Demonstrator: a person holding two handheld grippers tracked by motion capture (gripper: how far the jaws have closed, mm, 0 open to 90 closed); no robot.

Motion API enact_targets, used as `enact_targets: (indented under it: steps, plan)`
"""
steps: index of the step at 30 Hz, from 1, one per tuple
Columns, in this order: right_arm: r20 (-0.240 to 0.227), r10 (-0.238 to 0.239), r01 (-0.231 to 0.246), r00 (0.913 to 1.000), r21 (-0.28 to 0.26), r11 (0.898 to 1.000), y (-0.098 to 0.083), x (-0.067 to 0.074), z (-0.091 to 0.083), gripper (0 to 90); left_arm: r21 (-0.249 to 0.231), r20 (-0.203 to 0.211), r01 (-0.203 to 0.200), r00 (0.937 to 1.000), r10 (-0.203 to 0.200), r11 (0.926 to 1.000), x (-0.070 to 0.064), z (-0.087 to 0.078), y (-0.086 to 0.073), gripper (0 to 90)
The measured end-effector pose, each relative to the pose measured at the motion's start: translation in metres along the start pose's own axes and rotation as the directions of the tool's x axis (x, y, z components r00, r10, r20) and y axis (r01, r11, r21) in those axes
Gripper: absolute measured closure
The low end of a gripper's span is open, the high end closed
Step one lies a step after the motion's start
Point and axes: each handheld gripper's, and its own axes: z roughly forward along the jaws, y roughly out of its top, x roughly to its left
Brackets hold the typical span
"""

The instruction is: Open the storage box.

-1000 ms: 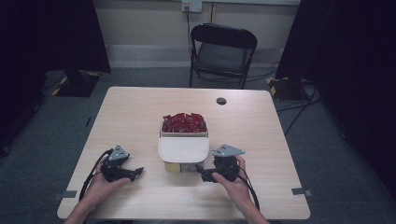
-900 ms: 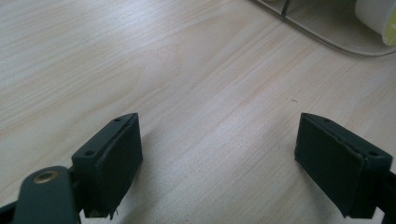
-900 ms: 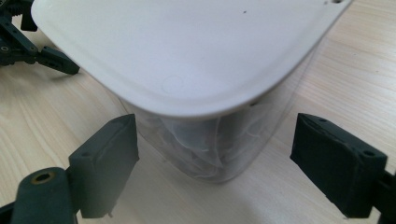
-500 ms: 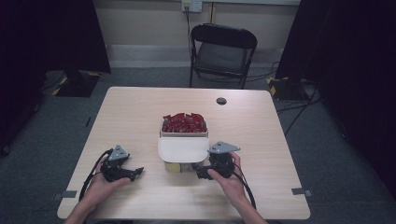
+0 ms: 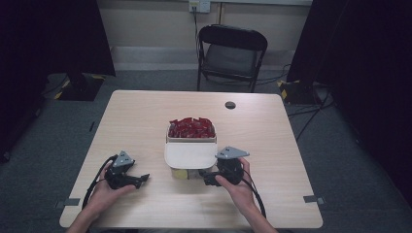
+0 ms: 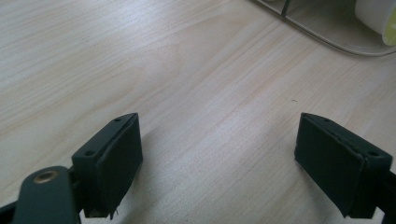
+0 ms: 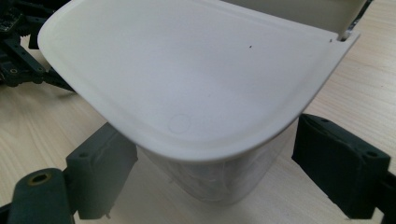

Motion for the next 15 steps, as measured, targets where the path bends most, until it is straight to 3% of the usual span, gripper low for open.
enact_targets:
  steps: [15]
  plan:
    - [-0.007,0.000,0.000,1.0000,-0.015,1.000,0.0034,-0.0015,-0.0046,13.2,0.000,0.000,0.000,1.0000,0.000,1.0000,0.0000,0.0000,0.0000,14.5]
